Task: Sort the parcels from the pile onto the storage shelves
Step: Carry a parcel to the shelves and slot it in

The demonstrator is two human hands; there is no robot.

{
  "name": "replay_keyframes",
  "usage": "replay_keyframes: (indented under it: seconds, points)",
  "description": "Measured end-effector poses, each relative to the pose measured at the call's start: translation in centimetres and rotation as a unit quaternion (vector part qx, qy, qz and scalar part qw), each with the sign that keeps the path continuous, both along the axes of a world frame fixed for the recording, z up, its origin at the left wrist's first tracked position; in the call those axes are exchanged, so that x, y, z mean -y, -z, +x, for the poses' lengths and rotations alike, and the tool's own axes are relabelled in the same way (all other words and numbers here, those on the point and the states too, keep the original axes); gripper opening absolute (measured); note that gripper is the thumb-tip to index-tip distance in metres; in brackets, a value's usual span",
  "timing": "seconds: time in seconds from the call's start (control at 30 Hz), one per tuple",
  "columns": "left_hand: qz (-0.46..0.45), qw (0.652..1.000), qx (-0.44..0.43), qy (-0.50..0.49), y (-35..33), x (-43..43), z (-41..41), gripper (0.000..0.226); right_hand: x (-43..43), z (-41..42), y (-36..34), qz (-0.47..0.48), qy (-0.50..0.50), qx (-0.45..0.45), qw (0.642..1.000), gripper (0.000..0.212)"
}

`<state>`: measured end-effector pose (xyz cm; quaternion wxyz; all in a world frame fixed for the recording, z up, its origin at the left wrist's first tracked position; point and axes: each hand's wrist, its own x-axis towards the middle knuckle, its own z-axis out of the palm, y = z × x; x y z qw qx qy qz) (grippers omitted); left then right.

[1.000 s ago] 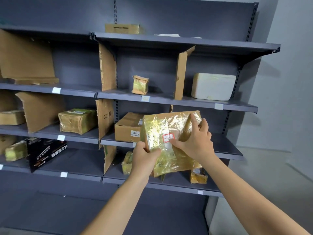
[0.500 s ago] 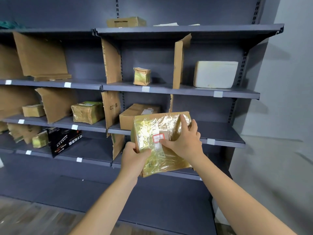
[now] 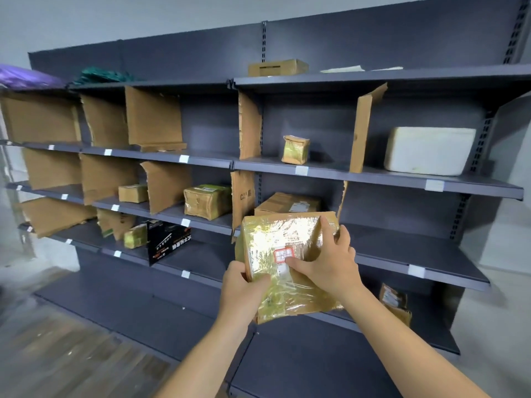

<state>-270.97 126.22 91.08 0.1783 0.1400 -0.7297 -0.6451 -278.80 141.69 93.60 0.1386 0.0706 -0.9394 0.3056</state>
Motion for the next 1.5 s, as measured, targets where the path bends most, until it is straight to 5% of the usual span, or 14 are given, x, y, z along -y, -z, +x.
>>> replay_keyframes:
  seconds: [0.8,1.5]
  points:
    - [0.027,0.995,0.091,0.002,6.0,33.2,-0.8,0.020,33.6,-0.9,6.0,0.060,0.008,0.103,0.993,0.119]
    - [0.043,0.976,0.211,0.035,15.6,37.2,-3.3,0.017,37.4,-2.6,16.1,0.107,0.066,0.231,0.965,0.117]
